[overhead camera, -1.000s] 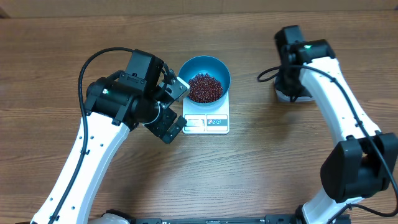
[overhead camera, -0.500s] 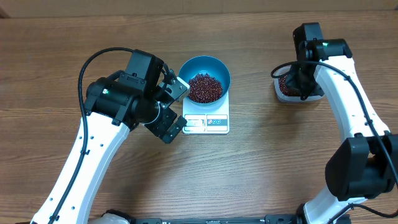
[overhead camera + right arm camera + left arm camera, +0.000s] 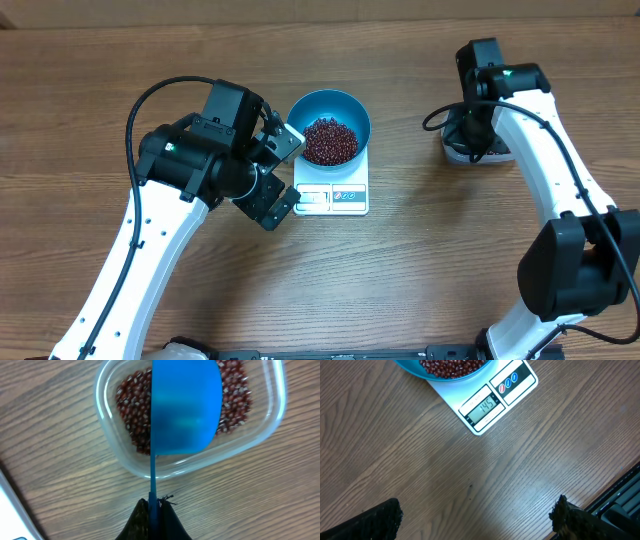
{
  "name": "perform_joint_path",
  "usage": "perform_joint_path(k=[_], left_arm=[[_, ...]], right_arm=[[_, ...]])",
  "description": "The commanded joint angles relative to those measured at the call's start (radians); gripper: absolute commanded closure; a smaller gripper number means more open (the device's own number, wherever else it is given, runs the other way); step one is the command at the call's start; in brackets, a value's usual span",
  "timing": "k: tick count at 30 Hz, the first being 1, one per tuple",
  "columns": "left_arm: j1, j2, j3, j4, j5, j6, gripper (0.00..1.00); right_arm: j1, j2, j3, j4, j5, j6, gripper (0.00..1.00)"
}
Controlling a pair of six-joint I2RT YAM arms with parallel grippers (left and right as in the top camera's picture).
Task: Scoop item into bowl and weigh 150g on scale
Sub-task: 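Lower the scoop into the tub and drag through beans, right gripper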
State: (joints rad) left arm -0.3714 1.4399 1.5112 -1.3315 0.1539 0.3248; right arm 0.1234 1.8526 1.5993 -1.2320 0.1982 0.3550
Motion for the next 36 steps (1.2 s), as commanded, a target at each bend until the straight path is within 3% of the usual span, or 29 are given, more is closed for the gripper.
perform_joint_path(k=[1,7,36], left_arm=[[0.005,-0.013,-0.003,0.001,0.015,0.023,0.0],[0.005,-0.013,-0.003,0.001,0.015,0.023,0.0],[0.005,-0.013,-0.003,0.001,0.015,0.023,0.0]], right_arm=[[0.008,0.01,-0.014,0.016,-0.047,-0.02,0.96],[0.008,0.01,-0.028,0.042,-0.148,-0.055,0.96],[-0.116,0.005,0.071,0.008,-0.13,-0.072,0.96]])
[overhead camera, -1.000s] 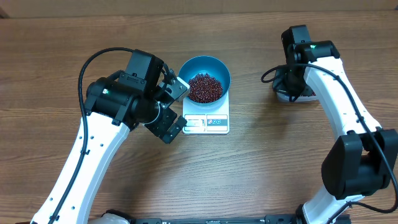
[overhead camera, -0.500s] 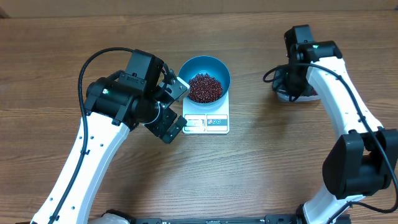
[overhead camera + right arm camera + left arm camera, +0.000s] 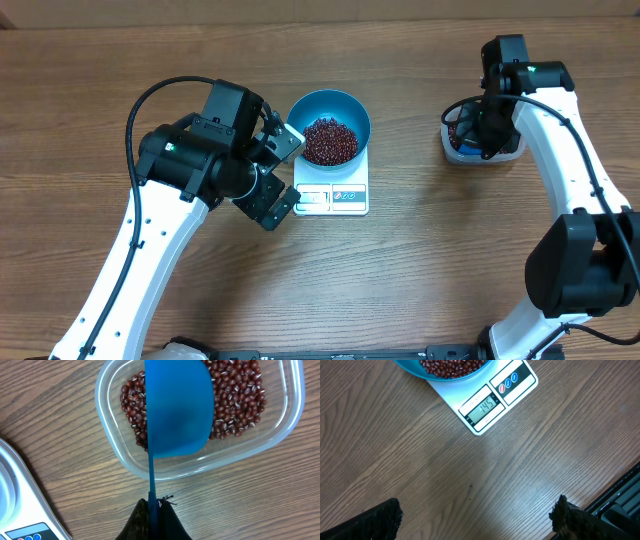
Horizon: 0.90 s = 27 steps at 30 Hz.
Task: Scoop item into bowl and weigh 150g on scale
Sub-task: 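Lower the scoop into the tub and drag through beans, right gripper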
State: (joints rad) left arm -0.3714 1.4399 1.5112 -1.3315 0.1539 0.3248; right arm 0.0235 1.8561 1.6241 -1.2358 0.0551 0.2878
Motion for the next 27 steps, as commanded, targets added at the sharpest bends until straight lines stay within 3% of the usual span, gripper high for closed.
perform_joint_path(k=[1,27], left_arm=[[0.005,-0.013,-0.003,0.001,0.015,0.023,0.01],[0.005,-0.013,-0.003,0.001,0.015,0.023,0.0]], right_arm=[[-0.019,-0.001,0.05,0.011,0.01,-0.006,0.96],[-0.095,-0.005,0.095,0.016,-0.303,-0.146,0.96]])
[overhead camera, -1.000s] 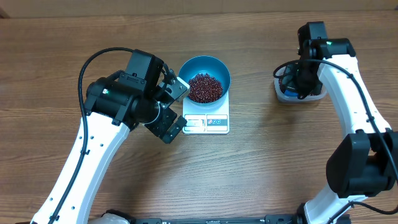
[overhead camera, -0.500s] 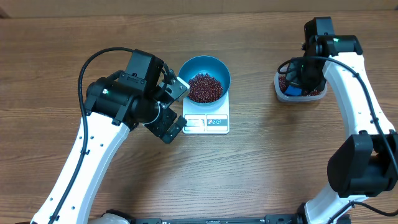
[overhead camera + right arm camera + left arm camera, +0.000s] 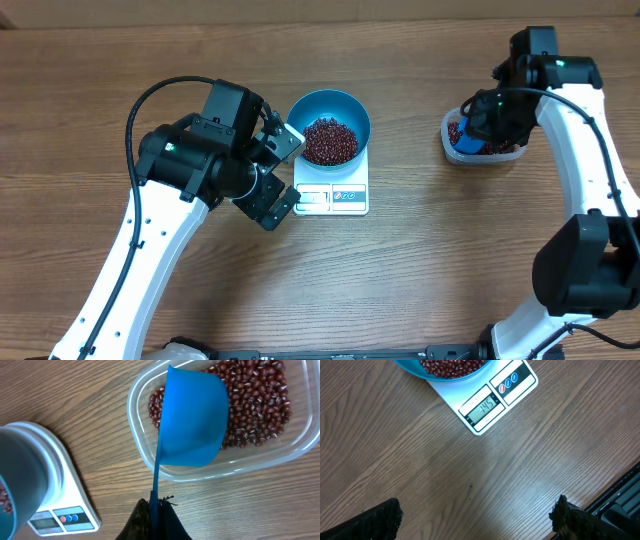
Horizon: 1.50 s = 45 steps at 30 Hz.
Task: Scoop item into bowl and weigh 150g on scale
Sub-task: 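Lower the scoop into the tub and drag through beans, right gripper, then lift the filled scoop and carry it over the teal bowl, right gripper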
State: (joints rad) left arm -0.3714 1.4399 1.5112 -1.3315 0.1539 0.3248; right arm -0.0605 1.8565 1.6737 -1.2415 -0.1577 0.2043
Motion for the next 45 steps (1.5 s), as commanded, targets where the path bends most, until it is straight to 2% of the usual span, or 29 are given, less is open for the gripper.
perform_joint_path(k=[1,5,13,25,33,45], left_arm=[[0.005,-0.013,-0.003,0.001,0.015,0.023,0.0],[0.005,-0.013,-0.003,0.001,0.015,0.023,0.0],[0.005,-0.013,-0.003,0.001,0.015,0.023,0.0],[0.005,-0.013,-0.003,0.0,0.015,0.023,0.01],[0.005,-0.013,-0.003,0.001,0.015,0.023,0.0],[0.005,-0.013,-0.003,0.001,0.015,0.023,0.0]], right_arm=[[-0.014,-0.005,0.045,0.023,-0.11,-0.077,0.96],[-0.015,-0.005,0.046,0.025,-0.163,-0.131,0.96],[-0.034,-0.005,0.047,0.026,-0.183,-0.137,0.96],[-0.174,-0.007,0.05,0.019,-0.359,-0.262,0.96],[-0.245,-0.007,0.05,-0.071,-0.36,-0.365,0.96],[-0.306,-0.007,0.05,-0.134,-0.36,-0.397,0.96]])
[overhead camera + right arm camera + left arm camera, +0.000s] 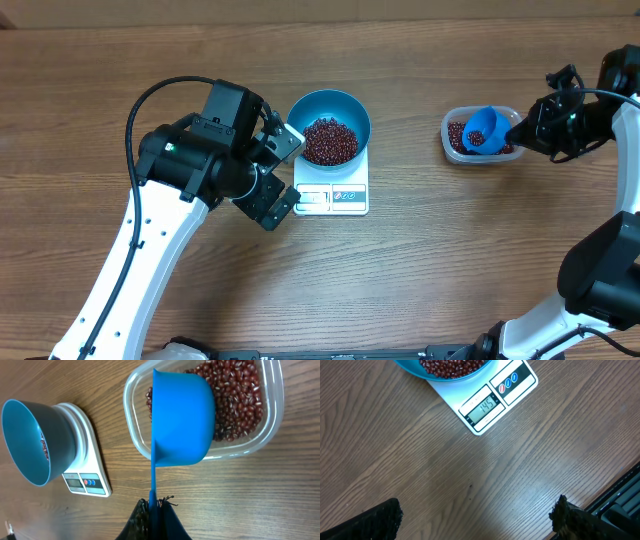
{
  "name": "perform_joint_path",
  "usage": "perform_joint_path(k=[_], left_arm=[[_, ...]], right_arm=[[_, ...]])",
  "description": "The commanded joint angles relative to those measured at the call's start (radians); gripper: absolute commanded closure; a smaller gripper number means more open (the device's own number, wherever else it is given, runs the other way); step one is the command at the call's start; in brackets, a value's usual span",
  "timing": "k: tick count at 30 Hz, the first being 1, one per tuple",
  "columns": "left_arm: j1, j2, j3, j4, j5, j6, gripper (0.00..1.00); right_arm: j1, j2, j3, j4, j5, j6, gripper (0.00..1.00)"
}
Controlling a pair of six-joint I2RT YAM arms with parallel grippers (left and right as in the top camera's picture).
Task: Scoop item into bowl and weigh 150g on scale
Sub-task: 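Lift the filled scoop and carry it over the teal bowl, right gripper, then tilt the scoop with the right gripper, pouring beans into the bowl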
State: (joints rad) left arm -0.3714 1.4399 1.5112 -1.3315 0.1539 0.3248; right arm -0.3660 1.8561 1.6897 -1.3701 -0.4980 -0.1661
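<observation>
A blue bowl (329, 125) of red beans stands on a white scale (334, 196); in the left wrist view the scale (492, 402) reads 145. A clear tub (480, 137) of red beans sits at the right. My right gripper (155, 510) is shut on the handle of a blue scoop (181, 419), whose cup (483, 129) hangs over the tub (200, 415). A few beans show inside the cup in the overhead view. My left gripper (475, 515) is open over bare table, just left of the scale.
The bowl (32, 442) and scale (85, 482) show at the left of the right wrist view. A dark strip at the table's front edge (620, 502) lies near my left gripper.
My right arm has drawn back to the right and the scoop now stands higher over the tub. The left arm, bowl and scale reading are unchanged.
My right gripper held the scoop low in the bean tub, seen close in the wrist view. At each later moment the arm stood further right and the scoop higher above the tub. The scale read 145 throughout and the left gripper stayed open and still.
</observation>
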Motion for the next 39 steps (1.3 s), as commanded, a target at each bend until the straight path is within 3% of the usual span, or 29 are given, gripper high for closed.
perform_joint_path(k=[1,15,32,39], left_arm=[[0.005,-0.013,-0.003,0.001,0.015,0.023,0.0],[0.005,-0.013,-0.003,0.001,0.015,0.023,0.0],[0.005,-0.013,-0.003,0.001,0.015,0.023,0.0],[0.005,-0.013,-0.003,0.001,0.015,0.023,0.0]], right_arm=[[-0.001,-0.007,0.034,-0.01,-0.021,-0.027,0.96],[0.006,-0.156,0.057,0.016,-0.129,-0.02,0.96],[0.443,-0.203,0.061,0.185,0.053,0.127,0.96],[0.56,-0.203,0.061,0.189,0.156,0.138,0.96]])
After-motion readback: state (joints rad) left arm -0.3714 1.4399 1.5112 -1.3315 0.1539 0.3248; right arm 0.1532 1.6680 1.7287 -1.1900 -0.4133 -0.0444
